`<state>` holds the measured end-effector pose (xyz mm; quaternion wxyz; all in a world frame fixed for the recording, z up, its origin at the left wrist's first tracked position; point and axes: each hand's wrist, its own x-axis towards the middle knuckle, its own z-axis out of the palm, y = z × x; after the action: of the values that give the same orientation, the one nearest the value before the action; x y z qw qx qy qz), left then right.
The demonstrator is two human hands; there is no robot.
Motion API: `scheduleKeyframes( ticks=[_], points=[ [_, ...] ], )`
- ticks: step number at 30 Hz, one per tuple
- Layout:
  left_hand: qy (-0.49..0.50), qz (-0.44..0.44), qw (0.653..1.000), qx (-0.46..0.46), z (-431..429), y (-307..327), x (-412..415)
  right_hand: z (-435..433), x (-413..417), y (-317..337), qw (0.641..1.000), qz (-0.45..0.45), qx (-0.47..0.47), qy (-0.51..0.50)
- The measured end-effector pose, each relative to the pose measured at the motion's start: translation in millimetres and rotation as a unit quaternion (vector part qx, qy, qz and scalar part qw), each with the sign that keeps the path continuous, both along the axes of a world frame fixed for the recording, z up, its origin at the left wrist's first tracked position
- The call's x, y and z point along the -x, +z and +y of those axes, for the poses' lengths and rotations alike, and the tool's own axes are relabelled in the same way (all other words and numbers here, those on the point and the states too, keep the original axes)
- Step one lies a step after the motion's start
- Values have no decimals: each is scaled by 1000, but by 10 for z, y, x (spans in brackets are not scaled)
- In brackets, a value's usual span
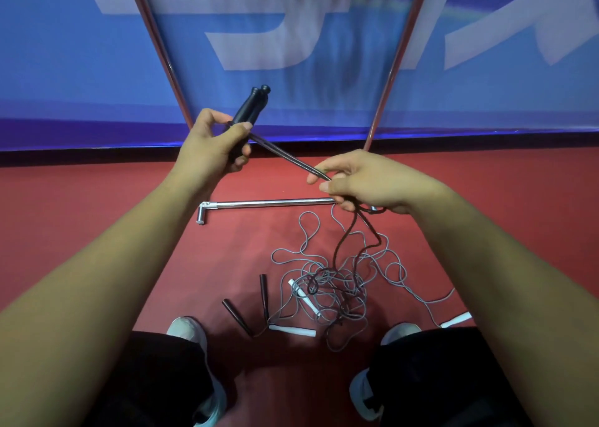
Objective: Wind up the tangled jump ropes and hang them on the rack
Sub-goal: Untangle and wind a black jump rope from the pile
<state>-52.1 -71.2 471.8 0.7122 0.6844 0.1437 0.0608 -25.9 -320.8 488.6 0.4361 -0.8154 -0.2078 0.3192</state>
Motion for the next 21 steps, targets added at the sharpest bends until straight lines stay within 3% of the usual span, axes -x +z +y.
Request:
scheduleKeyframes(
  ticks=[3,6,9,11,15,21],
  points=[
    [-20,19,999,-25,31,-21,-6,-16,-38,-51,999,39,-9,-22],
    [-49,22,999,-2,60,0,-10,-47,-42,-105,997,70,21,20],
    [-69,-5,996,53,68,119,-8,-97,-48,-165,984,13,127,127],
    [-114,-20,992,50,13,206,24,-105,-38,-199,978,-14,163,128],
    [-177,-36,982,57,-144,259,102,-68,-10,-226,997,-2,69,35],
    [-161,-39,983,79,-144,265,106,56,42,-252,999,-13,-39,-32]
  ],
)
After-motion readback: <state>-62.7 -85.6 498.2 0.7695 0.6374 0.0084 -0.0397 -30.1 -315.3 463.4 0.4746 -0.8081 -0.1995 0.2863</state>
